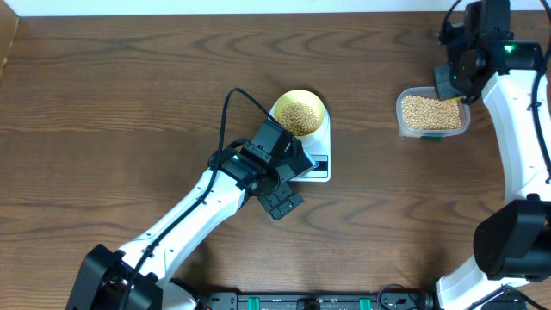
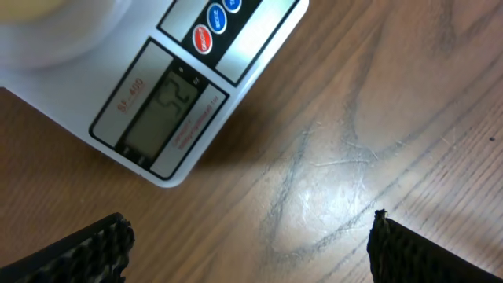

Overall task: Scoop item into bowl and weigh 50g on scale
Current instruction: 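Dip the scoop into the soybean tub with the right gripper, then carry the scoop left over the yellow bowl and tip it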

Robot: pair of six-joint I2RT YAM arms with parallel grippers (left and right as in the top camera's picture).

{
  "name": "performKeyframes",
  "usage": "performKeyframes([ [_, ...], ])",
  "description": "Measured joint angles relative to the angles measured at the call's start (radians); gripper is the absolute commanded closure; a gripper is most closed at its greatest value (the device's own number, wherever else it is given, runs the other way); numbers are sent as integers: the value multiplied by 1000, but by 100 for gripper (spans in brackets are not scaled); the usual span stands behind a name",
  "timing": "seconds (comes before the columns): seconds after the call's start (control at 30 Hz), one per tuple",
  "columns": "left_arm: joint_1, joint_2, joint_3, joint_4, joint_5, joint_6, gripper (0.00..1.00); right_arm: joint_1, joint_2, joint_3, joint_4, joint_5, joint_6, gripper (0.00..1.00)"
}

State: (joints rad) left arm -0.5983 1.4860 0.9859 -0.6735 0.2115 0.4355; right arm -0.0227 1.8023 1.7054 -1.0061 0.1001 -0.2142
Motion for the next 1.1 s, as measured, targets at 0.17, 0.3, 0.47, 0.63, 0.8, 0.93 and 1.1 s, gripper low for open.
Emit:
performKeyframes([
  [0.17, 0, 0, 0, 2, 0, 7, 2, 27, 0, 0, 121, -207, 8, 99],
  [0.3, 0, 0, 0, 2, 0, 8, 2, 72, 0, 0, 236, -431, 13, 99],
  [0.47, 0, 0, 0, 0, 0, 10, 2, 159, 0, 0, 347, -591, 15, 99],
  [0.63, 0, 0, 0, -8, -8, 10, 2, 228, 0, 0, 356, -634, 14, 99],
  [0.8, 0, 0, 0, -10, -8, 10, 3, 287, 2, 0, 352, -652, 14, 99],
  [0.93, 0, 0, 0, -10, -13, 10, 2, 326, 23, 0, 330, -655, 14, 99],
  [1.1, 0, 0, 0, -10, -31, 10, 2, 371, 61, 0, 288, -648, 14, 99],
])
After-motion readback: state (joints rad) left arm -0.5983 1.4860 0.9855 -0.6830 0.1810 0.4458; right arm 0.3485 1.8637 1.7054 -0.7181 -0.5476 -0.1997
